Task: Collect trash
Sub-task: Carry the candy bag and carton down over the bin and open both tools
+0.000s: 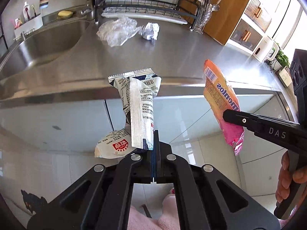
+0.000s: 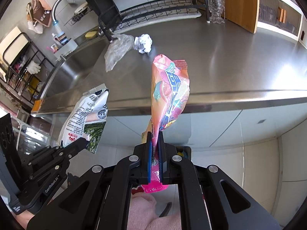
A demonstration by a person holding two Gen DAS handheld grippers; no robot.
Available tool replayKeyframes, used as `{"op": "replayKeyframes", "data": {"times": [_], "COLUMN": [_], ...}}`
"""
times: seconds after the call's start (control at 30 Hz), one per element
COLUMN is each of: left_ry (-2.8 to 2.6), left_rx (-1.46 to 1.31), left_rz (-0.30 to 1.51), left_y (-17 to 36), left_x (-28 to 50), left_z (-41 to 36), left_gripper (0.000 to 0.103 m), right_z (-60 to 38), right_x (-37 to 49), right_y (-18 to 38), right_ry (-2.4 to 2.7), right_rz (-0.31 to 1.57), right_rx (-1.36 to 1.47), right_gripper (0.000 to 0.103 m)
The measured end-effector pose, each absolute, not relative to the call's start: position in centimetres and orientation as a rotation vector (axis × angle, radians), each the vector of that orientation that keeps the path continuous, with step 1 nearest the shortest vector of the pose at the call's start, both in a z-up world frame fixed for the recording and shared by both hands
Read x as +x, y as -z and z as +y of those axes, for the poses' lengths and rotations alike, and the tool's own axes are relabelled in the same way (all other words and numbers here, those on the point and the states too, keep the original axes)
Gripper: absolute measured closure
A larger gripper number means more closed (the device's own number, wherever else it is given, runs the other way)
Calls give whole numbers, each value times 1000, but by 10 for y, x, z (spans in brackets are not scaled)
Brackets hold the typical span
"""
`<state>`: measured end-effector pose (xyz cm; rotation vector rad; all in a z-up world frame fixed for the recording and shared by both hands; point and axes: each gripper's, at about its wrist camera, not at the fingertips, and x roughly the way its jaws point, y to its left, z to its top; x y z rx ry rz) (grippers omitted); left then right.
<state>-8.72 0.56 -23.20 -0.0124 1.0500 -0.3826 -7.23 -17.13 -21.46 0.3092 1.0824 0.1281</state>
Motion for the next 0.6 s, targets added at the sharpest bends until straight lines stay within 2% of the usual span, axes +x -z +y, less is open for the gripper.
{"op": "replayKeyframes", "data": {"times": [0.33,0.6], "left_ry": [347,323], "left_rx": [22,41], "left_rz": [1218,1301], "left_y": [327,397], "left_x": [-105,-95], "left_z": [-4,-7], "left_gripper": [103,103], "right_z": [-153,-149], "right_x": [-95,-81], "right_y": [306,380], "right_ry": [-127,-91], "right_rz": [1283,1383], "right_rx": [329,350], "right_gripper": [96,96]}}
